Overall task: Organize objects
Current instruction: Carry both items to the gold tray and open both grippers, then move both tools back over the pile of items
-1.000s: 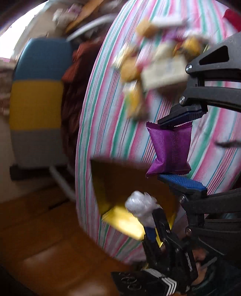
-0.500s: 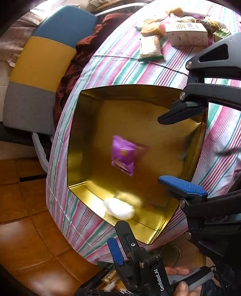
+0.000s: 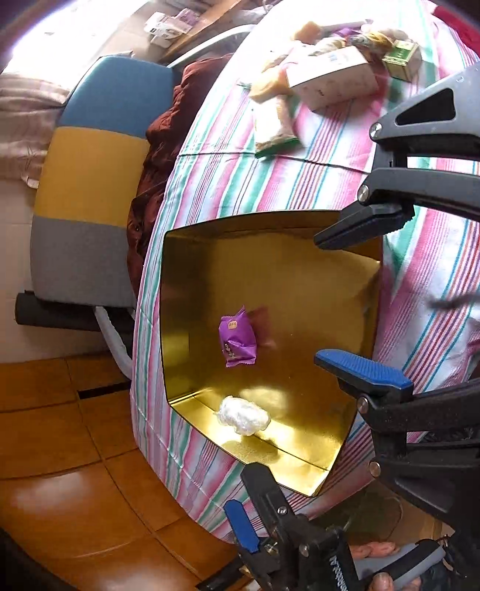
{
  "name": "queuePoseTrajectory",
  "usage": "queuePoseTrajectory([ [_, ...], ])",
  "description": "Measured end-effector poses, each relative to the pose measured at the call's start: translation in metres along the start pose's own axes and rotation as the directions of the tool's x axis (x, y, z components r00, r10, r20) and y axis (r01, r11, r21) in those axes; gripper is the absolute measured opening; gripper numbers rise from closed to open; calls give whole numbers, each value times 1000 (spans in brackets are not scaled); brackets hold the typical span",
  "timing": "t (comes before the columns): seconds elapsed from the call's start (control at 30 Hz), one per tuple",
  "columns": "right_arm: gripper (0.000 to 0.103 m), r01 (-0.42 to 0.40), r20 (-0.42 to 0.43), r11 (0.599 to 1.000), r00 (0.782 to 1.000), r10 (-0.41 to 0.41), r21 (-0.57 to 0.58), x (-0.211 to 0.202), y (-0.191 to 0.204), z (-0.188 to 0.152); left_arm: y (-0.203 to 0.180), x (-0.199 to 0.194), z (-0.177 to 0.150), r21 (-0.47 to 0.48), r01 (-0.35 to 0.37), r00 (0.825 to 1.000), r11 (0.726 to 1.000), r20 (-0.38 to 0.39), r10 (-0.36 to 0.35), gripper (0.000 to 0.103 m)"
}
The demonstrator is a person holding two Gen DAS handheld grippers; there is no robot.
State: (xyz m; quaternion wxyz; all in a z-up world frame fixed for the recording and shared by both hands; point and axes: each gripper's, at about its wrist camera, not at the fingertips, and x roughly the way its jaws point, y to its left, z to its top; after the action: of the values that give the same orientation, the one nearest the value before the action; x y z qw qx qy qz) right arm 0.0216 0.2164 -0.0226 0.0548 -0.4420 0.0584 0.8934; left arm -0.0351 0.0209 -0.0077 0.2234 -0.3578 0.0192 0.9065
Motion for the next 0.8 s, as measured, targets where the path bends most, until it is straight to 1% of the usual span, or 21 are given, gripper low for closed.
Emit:
queuePoseTrajectory([
  [0.07, 57, -11, 8, 1000, 1000, 11, 22, -2, -4, -3, -5, -1, 0, 14, -7, 1000, 1000, -5, 7, 94],
  [0.17, 57, -6, 23, 999, 1000, 5, 33, -5, -9, -4, -11, -3, 1, 42, -32, 999, 999, 7, 32, 94],
  [0.33, 57, 8, 60, 998, 998, -11, 62, -14, -23, -7, -22, -5, 1, 87, -36, 999, 996, 24, 34, 96],
  [0.57, 57, 45, 52, 987, 997, -53, 156, -18, -58, -18, -45, 1, -1, 161, 0, 1000, 987, 3, -1, 97],
  [0.8, 57, 102, 34, 961, 993, -114, 257, -28, -105, -35, -73, 6, 0, 225, 70, 998, 972, -16, -68, 97],
])
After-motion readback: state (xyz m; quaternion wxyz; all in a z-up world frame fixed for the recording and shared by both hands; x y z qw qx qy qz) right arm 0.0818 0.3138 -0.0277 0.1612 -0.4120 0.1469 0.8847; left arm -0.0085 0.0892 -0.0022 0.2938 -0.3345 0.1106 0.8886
